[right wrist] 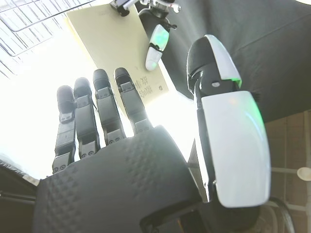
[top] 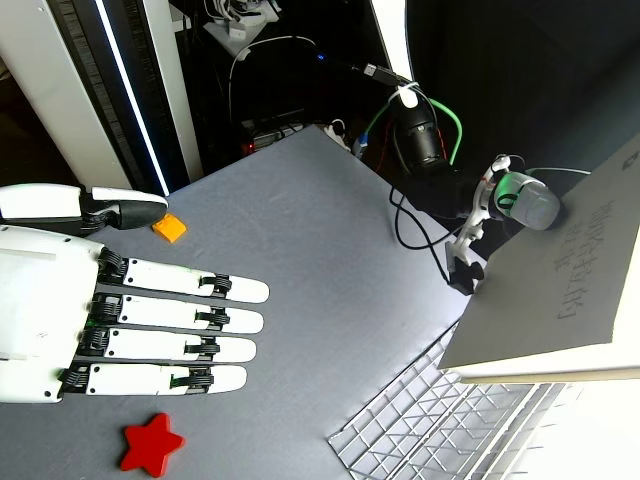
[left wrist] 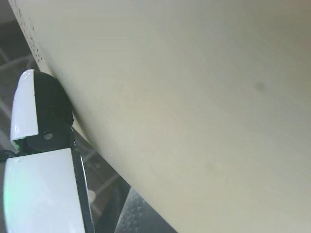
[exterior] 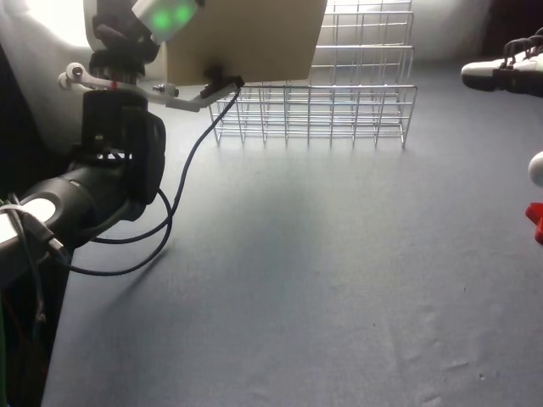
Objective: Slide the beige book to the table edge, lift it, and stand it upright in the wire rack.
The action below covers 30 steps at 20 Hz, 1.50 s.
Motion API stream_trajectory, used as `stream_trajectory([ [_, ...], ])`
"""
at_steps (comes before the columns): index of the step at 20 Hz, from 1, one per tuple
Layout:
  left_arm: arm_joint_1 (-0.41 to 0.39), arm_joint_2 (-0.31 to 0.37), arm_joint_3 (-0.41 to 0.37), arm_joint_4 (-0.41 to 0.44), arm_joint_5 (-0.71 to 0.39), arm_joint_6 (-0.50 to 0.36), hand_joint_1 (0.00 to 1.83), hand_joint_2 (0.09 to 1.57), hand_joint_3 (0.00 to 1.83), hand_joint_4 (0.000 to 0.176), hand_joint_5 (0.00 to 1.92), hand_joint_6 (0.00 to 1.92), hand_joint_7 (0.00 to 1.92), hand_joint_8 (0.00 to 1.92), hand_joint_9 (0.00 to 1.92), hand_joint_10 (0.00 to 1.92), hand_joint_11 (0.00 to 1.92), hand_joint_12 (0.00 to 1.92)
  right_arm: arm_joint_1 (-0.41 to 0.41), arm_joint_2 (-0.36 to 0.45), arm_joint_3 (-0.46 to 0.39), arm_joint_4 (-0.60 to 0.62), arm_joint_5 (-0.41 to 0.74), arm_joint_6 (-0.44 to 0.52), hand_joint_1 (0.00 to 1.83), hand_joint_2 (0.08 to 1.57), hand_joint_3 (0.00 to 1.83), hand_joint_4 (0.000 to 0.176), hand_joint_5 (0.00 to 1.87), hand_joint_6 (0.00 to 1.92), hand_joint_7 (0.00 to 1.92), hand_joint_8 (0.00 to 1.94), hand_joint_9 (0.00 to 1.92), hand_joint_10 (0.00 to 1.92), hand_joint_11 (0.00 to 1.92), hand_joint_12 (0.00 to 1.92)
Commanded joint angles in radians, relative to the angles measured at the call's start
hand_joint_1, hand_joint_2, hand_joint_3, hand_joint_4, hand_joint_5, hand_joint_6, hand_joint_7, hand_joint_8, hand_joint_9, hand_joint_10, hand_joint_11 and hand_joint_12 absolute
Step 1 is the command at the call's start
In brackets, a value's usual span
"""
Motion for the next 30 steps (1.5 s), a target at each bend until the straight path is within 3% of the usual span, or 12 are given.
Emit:
stream_trajectory([
  [1,0.003,0.006,0.003,-0.014,-0.103,-0.011,1.23,1.18,0.00,0.000,0.84,1.03,0.91,1.36,0.89,1.46,0.67,1.72,0.013,0.004,0.002,0.056,0.092,0.006,0.08,1.18,0.00,0.000,0.11,0.00,0.16,0.00,0.19,0.00,0.00,0.46],
  [13,0.017,0.001,-0.015,-0.021,-0.087,0.002,1.23,1.18,0.00,0.000,0.84,1.02,0.91,1.37,0.88,1.49,0.67,1.73,0.013,0.003,0.002,0.056,0.098,0.005,0.09,1.18,0.00,0.000,0.10,0.00,0.15,0.00,0.18,0.00,0.00,0.46],
  [16,0.010,-0.002,-0.017,-0.020,-0.084,0.022,1.23,1.17,0.00,0.000,0.85,1.01,0.91,1.36,0.89,1.48,0.68,1.73,0.012,0.003,0.002,0.056,0.098,0.005,0.07,1.18,0.00,0.000,0.09,0.00,0.14,0.00,0.16,0.00,0.00,0.37],
  [22,0.005,-0.007,-0.024,0.002,-0.053,0.060,1.23,1.18,0.00,0.000,0.84,1.03,0.91,1.37,0.89,1.49,0.66,1.75,0.012,0.004,0.002,0.056,0.098,0.005,0.08,1.18,0.00,0.000,0.08,0.00,0.13,0.00,0.17,0.00,0.00,0.41],
  [30,0.004,-0.011,-0.047,0.009,-0.043,0.049,1.23,1.18,0.00,0.000,0.83,1.04,0.89,1.39,0.86,1.50,0.65,1.75,0.013,0.003,0.002,0.056,0.101,0.005,0.08,1.17,0.00,0.000,0.09,0.00,0.15,0.00,0.17,0.00,0.00,0.45],
])
